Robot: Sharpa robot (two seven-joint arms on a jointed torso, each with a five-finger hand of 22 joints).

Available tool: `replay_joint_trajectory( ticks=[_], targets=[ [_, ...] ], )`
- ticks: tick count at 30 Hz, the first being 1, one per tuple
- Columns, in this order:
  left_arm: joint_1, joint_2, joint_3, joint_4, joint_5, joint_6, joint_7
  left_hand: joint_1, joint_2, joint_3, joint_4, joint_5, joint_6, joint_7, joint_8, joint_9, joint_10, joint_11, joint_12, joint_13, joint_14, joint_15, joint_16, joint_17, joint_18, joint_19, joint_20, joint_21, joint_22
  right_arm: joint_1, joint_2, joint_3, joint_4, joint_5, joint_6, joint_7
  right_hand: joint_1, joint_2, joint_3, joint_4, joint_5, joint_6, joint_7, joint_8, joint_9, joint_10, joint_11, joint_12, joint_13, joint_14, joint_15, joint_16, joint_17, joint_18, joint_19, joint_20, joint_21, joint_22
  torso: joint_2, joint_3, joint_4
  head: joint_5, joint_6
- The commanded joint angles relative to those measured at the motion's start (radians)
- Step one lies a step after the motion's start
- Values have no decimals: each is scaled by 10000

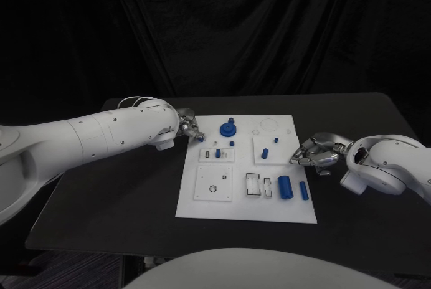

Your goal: Assemble the parts on the task board

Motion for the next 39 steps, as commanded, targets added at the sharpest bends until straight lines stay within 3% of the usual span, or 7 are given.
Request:
replay_joint_trajectory(
  ticks=[1, 7, 17, 23, 35, 36, 39],
  targets=[
    [-20, -62, 5, 109, 51, -44, 35, 11, -239, 450, -96, 156, 9, -59, 79, 89, 921, -72, -40, 2537, 1021, -63, 66, 2633, -139, 1051, -51, 30, 2634, -30, -16, 8, 0, -27, 73, -123, 30, -28, 70, 3, 48, -64, 5, 62, 17, -55, 13, -47, 1297, 109, 54, -41, 399, 139, -55, 2, -58, 772, 3, -3, 6, -4, -2],
    [-20, -291, 5, 525, 51, -481, 121, -121, -498, 1056, -239, 211, 28, -57, 138, 204, 921, -78, -42, 2536, 1021, -68, 66, 2633, -139, 1051, -57, 30, 2634, -33, -28, 8, 1, -27, 86, -132, 30, -28, 70, 3, 48, -64, 5, 62, 17, -55, 13, -47, 1297, 109, 54, -41, 399, 139, -55, 2, -58, 772, -3, -8, 1, 11, -2],
    [-20, -824, 5, 1505, 52, -1361, 34, -317, -596, 1380, -275, 82, 51, -60, 161, 254, 906, -81, -63, 2520, 1021, -71, 66, 2633, -139, 1051, -60, 30, 2634, -34, -57, 8, 9, -27, 112, -154, 28, -27, 77, 2, 48, -67, 7, 66, 18, -57, 14, -48, 1295, 102, 55, -55, 385, 143, -63, 3, -87, 764, -10, -4, 1, 12, -2],
    [-17, -1389, 5, 2511, 40, -1831, -84, -430, -665, 1554, -319, -86, 36, -58, 152, 270, 907, -81, -62, 2520, 1021, -75, 66, 2633, -139, 1051, -64, 30, 2634, -35, -116, 8, 69, -27, 74, -136, 28, -27, 77, 2, 48, -67, 7, 66, 18, -57, 14, -48, 1295, 102, 55, -55, 385, 143, -63, 3, -87, 764, -7, -2, 3, -13, -2],
    [-17, -1841, 4, 3488, -31, -1758, -364, -619, -677, 1737, -316, -370, 55, -58, 147, 283, 898, -80, -75, 2509, 1021, -76, 66, 2633, -139, 1051, -66, 30, 2634, -34, -123, 8, 117, -27, 14, -103, 26, -25, 81, 2, 48, -67, 7, 71, 20, -55, 15, -46, 1297, 102, 56, -53, 386, 142, -61, 4, -87, 765, -2, 1, -13, 70, -2],
    [-18, -1847, 4, 3502, -32, -1733, -384, -698, -668, 1804, -320, -668, 19, -52, 120, 281, 895, -76, -79, 2507, 1021, -72, 66, 2633, -139, 1051, -62, 30, 2634, -34, -121, 8, 120, -27, 11, -102, 26, -25, 81, 2, 48, -67, 7, 71, 20, -55, 15, -46, 1297, 102, 56, -53, 386, 142, -61, 4, -87, 765, -5, -2, -6, 62, -2],
    [-22, -1856, 4, 3531, -38, -1685, -445, -764, -657, 1863, -328, -876, 3, -43, 103, 280, 891, -67, -84, 2503, 1021, -66, 66, 2633, -139, 1051, -59, 30, 2634, -34, -126, 8, 127, -27, 0, -99, 25, -31, 84, -2, 48, -60, 5, 80, 24, -55, 15, -45, 1298, 101, 56, -52, 386, 140, -58, 5, -85, 766, -10, 9, 6, 41, -2]
  ],
)
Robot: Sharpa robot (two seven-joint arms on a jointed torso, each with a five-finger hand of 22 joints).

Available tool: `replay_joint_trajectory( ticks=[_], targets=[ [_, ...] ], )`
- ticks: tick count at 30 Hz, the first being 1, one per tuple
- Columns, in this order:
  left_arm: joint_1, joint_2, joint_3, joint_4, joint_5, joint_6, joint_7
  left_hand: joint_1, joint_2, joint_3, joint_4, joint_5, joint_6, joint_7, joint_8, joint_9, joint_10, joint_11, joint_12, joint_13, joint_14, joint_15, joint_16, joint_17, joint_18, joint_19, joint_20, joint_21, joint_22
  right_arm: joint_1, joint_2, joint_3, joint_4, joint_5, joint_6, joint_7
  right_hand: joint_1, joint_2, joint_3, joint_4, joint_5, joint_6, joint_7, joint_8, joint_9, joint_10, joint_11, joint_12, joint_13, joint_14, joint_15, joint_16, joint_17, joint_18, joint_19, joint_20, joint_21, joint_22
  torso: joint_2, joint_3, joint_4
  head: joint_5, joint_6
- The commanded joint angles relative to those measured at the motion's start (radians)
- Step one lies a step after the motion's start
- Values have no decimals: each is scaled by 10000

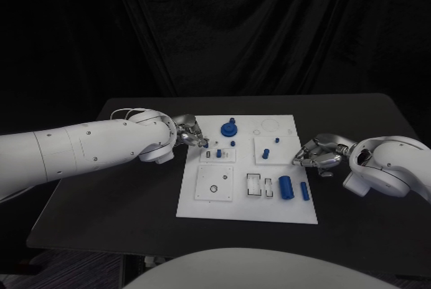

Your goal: Assemble the parts on the task board

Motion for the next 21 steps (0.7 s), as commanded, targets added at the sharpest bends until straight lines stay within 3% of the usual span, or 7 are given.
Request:
replay_joint_trajectory(
  ticks=[1, 9, 13, 16, 21],
  targets=[
    [-22, -6, 6, 52, -38, -18, -153, -110, -20, 125, -57, -146, -41, -45, -22, -1, 919, -32, -51, 2499, 1058, -28, 66, 2633, -139, 1051, -57, 30, 2634, -25, -12, 6, 33, -27, -19, -89, 25, -31, 71, 10, 48, -60, 5, 44, 16, -55, 15, -46, 1298, 101, 57, -52, 386, 141, -58, 5, -29, 760, -6, 13, 6, -32, -2],
    [-80, 7, 6, 35, -200, 49, -338, -331, 22, 194, -35, -755, -27, -35, -58, -16, 920, -19, -49, 2500, 1058, -13, 66, 2633, -139, 1051, -43, 30, 2634, -25, -6, 6, 29, -27, -46, -82, 25, -31, 71, 10, 48, -60, 5, 44, 16, -55, 15, -46, 1298, 101, 57, -52, 386, 141, -58, 5, -29, 760, -8, 8, -4, 1, -2],
    [-170, 30, 6, -5, -226, 58, -424, -467, 88, 203, -9, -1365, -20, -28, -91, -33, 914, -8, -56, 2495, 1058, -4, 66, 2633, -139, 1051, -32, 30, 2634, -25, 3, 6, 22, -27, -47, -80, 25, -31, 71, 10, 48, -60, 5, 44, 16, -55, 15, -46, 1298, 101, 57, -52, 386, 141, -58, 5, -29, 760, -1, -1, -13, -9, -2],
    [-229, 45, 6, -28, -233, 31, -437, -496, 98, 200, -5, -1504, -19, -25, -101, -39, 904, -5, -67, 2486, 1058, -1, 66, 2633, -139, 1051, -30, 30, 2634, -25, 0, 6, 18, -27, -47, -80, 25, -31, 71, 10, 48, -60, 5, 44, 16, -55, 15, -46, 1298, 101, 57, -52, 386, 141, -58, 5, -29, 760, -1, -11, -10, -14, -2],
    [-325, 54, 6, -34, -237, -48, -405, -528, 109, 192, -1, -1651, -14, -23, -110, -45, 903, -3, -68, 2485, 1058, 0, 66, 2633, -139, 1051, -27, 30, 2634, -25, -3, 6, 14, -27, -50, -81, 25, -31, 71, 10, 48, -60, 5, 44, 16, -55, 15, -46, 1298, 101, 57, -52, 386, 141, -58, 5, -29, 760, -4, 2, -20, -11, -2]
  ],
)
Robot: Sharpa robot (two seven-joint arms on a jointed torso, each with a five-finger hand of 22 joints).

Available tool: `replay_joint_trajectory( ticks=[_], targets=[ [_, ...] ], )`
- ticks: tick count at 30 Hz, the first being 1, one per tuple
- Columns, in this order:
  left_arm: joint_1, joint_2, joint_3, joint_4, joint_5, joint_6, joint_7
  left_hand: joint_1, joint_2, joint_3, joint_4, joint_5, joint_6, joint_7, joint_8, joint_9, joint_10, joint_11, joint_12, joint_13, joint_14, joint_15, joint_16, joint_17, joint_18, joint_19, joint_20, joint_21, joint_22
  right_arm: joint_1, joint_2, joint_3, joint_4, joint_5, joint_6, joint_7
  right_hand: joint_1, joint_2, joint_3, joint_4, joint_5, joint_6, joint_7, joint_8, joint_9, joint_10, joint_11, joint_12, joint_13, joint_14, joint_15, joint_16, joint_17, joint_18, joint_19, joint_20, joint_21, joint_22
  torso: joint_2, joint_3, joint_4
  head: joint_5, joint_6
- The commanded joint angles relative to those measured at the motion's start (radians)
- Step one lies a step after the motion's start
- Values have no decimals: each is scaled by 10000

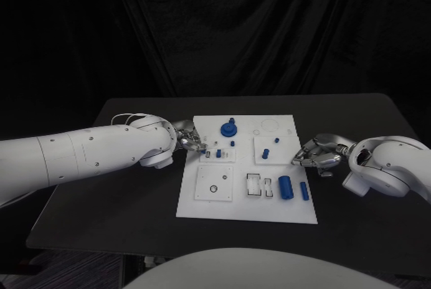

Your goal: Assemble the parts on the task board

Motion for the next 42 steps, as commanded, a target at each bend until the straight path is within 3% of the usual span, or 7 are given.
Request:
replay_joint_trajectory(
  ticks=[1, 16, 42],
  targets=[
    [-63, 27, 6, -5, -67, -89, 29, -103, 30, 15, 39, -31, -12, -22, -54, -16, 903, -3, -69, 2485, 1057, -1, 66, 2633, -140, 1051, -27, 30, 2634, -25, -9, 7, 10, -26, -45, -82, 25, -32, 72, 10, 48, -60, 5, 44, 10, -55, 15, -47, 1296, 101, 56, -52, 386, 141, -58, 5, -29, 762, 3, 4, -6, -6, -2],
    [-266, 42, 7, 48, -68, -412, 298, -94, 49, 29, 31, -47, -14, -27, -58, -18, 905, -5, -66, 2487, 1057, 0, 66, 2633, -140, 1051, -27, 30, 2634, -26, -5, 7, -10, -26, -34, -82, 25, -32, 72, 10, 48, -60, 5, 44, 10, -55, 15, -47, 1296, 101, 56, -52, 386, 141, -58, 5, -29, 762, 9, -9, 11, -22, -2],
    [-331, -19, 8, 201, -68, -272, 253, -51, 64, 80, -18, 61, -25, -33, -70, -20, 889, -12, -85, 2472, 1057, -2, 66, 2633, -140, 1051, -27, 30, 2634, -33, 32, 7, -65, -26, 53, -145, 16, -52, 83, 1, 55, -63, 6, 65, 18, -71, 15, -54, 1281, 95, 56, -58, 376, 145, -60, 6, -68, 754, 6, -3, 11, -16, -2]
  ],
)
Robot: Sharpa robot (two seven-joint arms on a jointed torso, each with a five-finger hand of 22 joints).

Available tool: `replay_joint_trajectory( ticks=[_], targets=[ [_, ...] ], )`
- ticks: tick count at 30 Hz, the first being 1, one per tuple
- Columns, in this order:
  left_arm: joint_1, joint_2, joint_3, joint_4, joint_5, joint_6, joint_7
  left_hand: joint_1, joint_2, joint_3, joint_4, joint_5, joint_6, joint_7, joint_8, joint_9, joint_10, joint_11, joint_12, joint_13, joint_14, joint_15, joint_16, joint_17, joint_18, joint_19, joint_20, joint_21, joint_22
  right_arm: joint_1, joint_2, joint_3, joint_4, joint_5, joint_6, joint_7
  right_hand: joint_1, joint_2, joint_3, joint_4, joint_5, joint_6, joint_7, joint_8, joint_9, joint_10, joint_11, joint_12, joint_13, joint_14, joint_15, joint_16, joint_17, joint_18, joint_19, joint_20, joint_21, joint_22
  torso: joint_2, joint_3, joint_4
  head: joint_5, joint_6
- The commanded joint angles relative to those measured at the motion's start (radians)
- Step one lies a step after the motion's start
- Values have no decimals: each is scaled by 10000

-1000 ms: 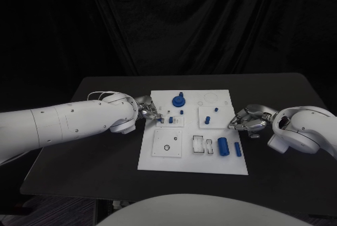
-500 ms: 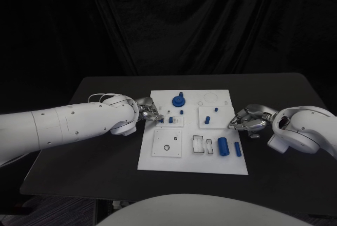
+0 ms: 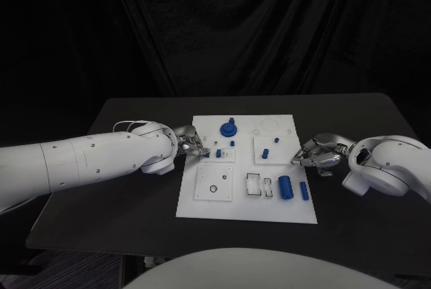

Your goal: Assemble the parts on the task board

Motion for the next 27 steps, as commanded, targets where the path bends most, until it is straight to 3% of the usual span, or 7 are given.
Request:
replay_joint_trajectory(
  ticks=[1, 16, 17, 18, 19, 22, 27],
  targets=[
    [-16, -4, 2, 35, -22, 84, 80, -1, 37, 70, -7, 62, -15, -38, -68, 0, 889, -12, -47, 2472, 1057, -3, 66, 2633, -140, 1051, -27, 30, 2634, -32, 3, 4, -1, -26, 49, -140, 16, -52, 83, 1, 55, -63, 5, 65, 8, -71, 15, -55, 1281, 95, 57, -58, 376, 145, -60, 6, -68, 756, 0, 1, 4, -3, -2],
    [-19, -12, 2, 47, -22, 111, 132, -50, 24, 69, -6, 12, -12, -22, -76, -2, 873, -1, -66, 2458, 1057, 0, 66, 2633, -140, 1051, -24, 30, 2634, -49, 9, 4, -13, -26, 68, -156, 16, -52, 83, 1, 55, -63, 5, 65, 8, -71, 15, -55, 1281, 95, 57, -58, 376, 145, -60, 6, -68, 756, 2, -3, 2, 15, -2],
    [-19, -9, 2, 45, -22, 106, 138, -113, 38, 41, 33, -179, -5, -16, -80, -5, 870, 6, -70, 2454, 1057, 7, 66, 2633, -140, 1051, -19, 30, 2634, -49, 11, 4, -14, -26, 69, -156, 16, -52, 83, 1, 55, -63, 5, 65, 8, -71, 15, -55, 1281, 95, 57, -58, 376, 145, -60, 6, -68, 756, 0, -3, 0, 19, -2],
    [-20, -2, 2, 40, -22, 99, 144, -213, 75, -32, 100, -728, -16, -15, -107, -24, 875, 9, -64, 2458, 1057, 14, 66, 2633, -140, 1051, 1, 30, 2634, -50, 12, 4, -14, -26, 70, -156, 16, -52, 83, 1, 55, -63, 5, 65, 8, -71, 15, -55, 1281, 95, 57, -58, 376, 145, -60, 6, -68, 756, -1, -4, 1, 19, -2],
    [-21, 6, 2, 32, -22, 92, 147, -582, 129, -331, 370, -2138, -82, 71, -258, -170, 871, 77, -68, 2455, 1057, 70, 66, 2633, -140, 1051, 20, 30, 2634, -51, 13, 4, -14, -26, 69, -156, 16, -52, 83, 1, 55, -63, 5, 65, 8, -71, 15, -55, 1281, 95, 57, -58, 376, 145, -60, 6, -68, 756, -2, -5, 2, 15, -2],
    [-23, 26, 2, -1, -22, 76, 149, -1113, 209, -922, 450, -2920, -151, 208, -602, -608, 876, 197, -60, 2460, 1057, 163, 66, 2633, -140, 1051, 109, 30, 2634, -52, 14, 4, -14, -26, 72, -156, 16, -52, 83, 1, 55, -63, 5, 65, 8, -71, 15, -55, 1281, 95, 57, -58, 376, 145, -60, 6, -68, 756, -5, -3, -1, 12, -2],
    [-29, 52, 2, -79, -22, 70, 120, -1798, 380, -1658, 459, -3402, -246, 315, -954, -1129, 874, 296, -59, 2460, 1057, 253, 66, 2633, -140, 1051, 204, 30, 2634, -53, 6, 4, -10, -26, 70, -159, 16, -52, 83, 1, 55, -63, 5, 65, 8, -71, 15, -55, 1281, 95, 57, -58, 376, 145, -60, 6, -68, 756, -6, 1, -7, 14, -2]
  ],
)
